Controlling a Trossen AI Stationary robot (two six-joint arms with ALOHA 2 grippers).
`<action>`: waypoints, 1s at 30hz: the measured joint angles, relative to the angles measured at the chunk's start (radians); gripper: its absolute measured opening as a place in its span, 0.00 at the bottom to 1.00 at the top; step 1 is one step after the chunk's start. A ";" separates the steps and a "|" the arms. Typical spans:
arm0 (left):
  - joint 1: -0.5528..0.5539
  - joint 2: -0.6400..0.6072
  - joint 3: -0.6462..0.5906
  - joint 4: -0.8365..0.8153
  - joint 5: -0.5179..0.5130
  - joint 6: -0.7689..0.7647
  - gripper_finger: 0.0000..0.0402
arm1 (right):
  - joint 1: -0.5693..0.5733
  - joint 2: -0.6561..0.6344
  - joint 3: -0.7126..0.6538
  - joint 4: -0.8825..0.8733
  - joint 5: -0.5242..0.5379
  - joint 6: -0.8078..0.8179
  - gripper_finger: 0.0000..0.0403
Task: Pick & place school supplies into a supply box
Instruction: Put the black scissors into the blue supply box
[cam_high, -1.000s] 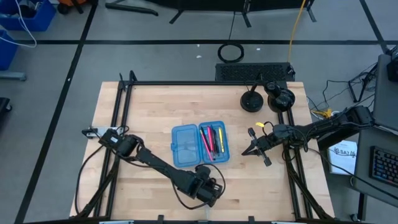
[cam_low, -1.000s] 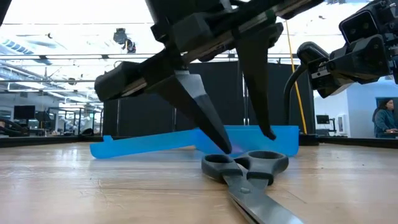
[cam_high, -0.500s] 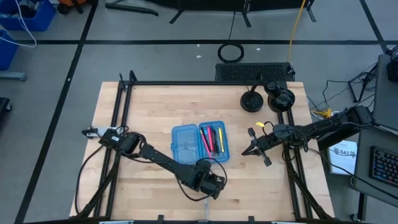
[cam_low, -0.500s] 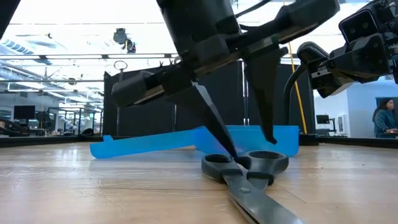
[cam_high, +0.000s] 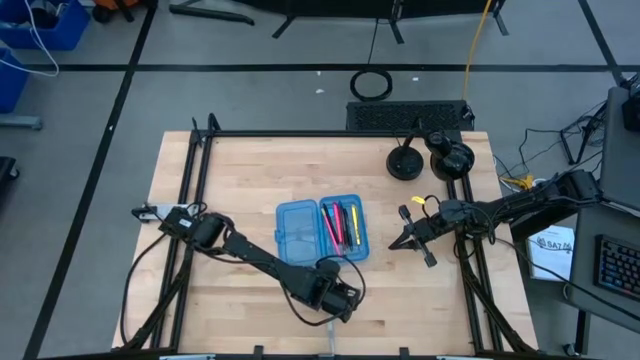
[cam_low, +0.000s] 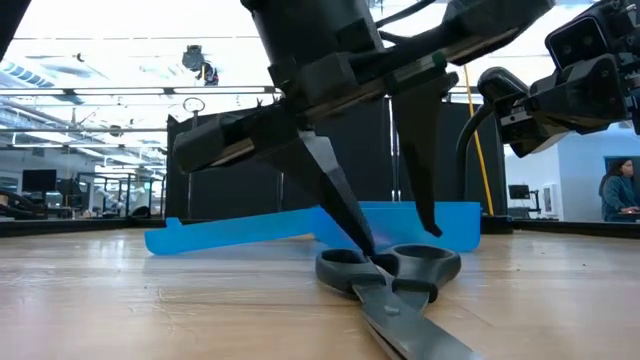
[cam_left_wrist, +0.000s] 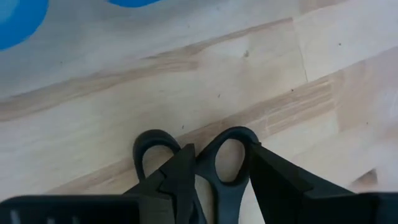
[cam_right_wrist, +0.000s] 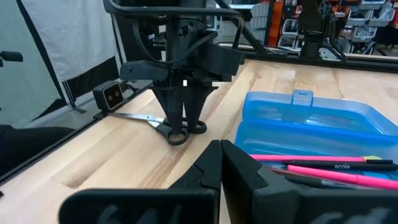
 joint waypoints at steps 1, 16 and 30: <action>0.002 -0.001 0.000 0.000 0.003 0.015 0.37 | 0.000 0.000 0.000 0.004 0.000 0.004 0.00; 0.000 -0.042 0.001 -0.006 0.179 -0.045 0.37 | 0.000 0.000 0.000 0.005 -0.001 0.005 0.00; 0.017 -0.042 0.001 -0.044 0.138 -0.008 0.37 | 0.000 0.000 0.000 0.005 -0.001 -0.014 0.00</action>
